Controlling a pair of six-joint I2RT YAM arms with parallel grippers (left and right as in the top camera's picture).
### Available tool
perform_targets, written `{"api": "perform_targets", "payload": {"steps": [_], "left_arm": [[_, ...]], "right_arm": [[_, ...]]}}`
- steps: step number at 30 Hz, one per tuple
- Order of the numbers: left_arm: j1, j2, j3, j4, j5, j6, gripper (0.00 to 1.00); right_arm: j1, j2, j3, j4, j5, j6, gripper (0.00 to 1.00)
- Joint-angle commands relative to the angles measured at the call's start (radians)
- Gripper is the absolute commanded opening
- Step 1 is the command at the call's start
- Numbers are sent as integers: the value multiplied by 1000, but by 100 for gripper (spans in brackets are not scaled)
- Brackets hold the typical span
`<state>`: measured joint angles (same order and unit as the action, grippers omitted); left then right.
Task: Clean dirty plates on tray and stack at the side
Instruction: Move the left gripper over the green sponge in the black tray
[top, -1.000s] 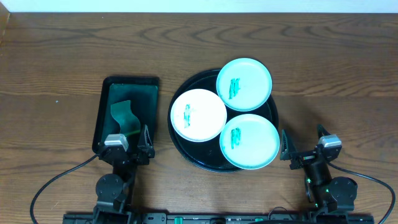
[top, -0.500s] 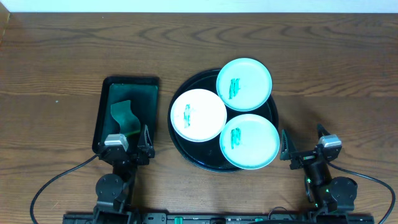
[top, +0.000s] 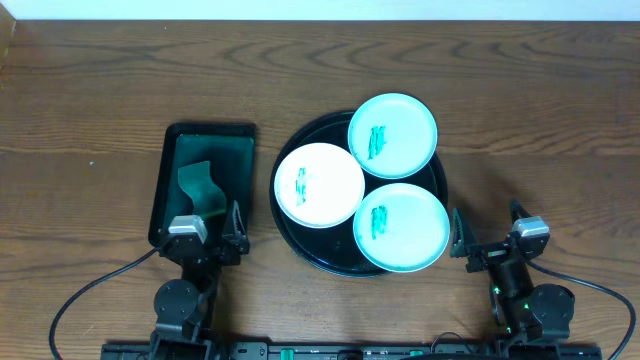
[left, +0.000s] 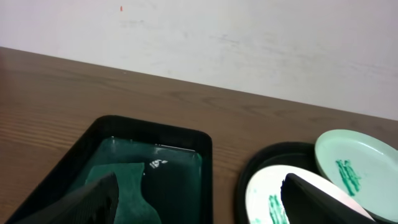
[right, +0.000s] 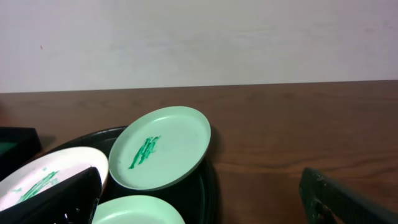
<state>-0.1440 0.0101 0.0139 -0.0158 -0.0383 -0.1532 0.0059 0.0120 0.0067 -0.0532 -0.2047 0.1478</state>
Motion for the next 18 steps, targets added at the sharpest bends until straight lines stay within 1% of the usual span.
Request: {"api": "perform_targets", "payload": {"steps": [1, 3, 6, 7, 10, 15, 18], "left_arm": [[6, -5, -1, -41, 107, 0, 84], [6, 2, 18, -55, 165, -1, 84], [6, 48, 78, -113, 148, 0, 84], [6, 118, 154, -175, 98, 0, 84], [6, 266, 285, -237, 50, 27, 84], [6, 619, 606, -394, 29, 26, 84], [6, 870, 871, -582, 29, 26, 83]], "right_arm": [[11, -5, -2, -4, 6, -14, 99], [11, -5, -2, -4, 6, -14, 99], [11, -5, -2, -4, 6, -14, 99], [11, -5, -2, -4, 6, -14, 99], [11, -5, -2, -4, 6, -14, 99], [11, -5, -2, -4, 6, -14, 99], [11, -5, -2, -4, 6, -14, 99]]}}
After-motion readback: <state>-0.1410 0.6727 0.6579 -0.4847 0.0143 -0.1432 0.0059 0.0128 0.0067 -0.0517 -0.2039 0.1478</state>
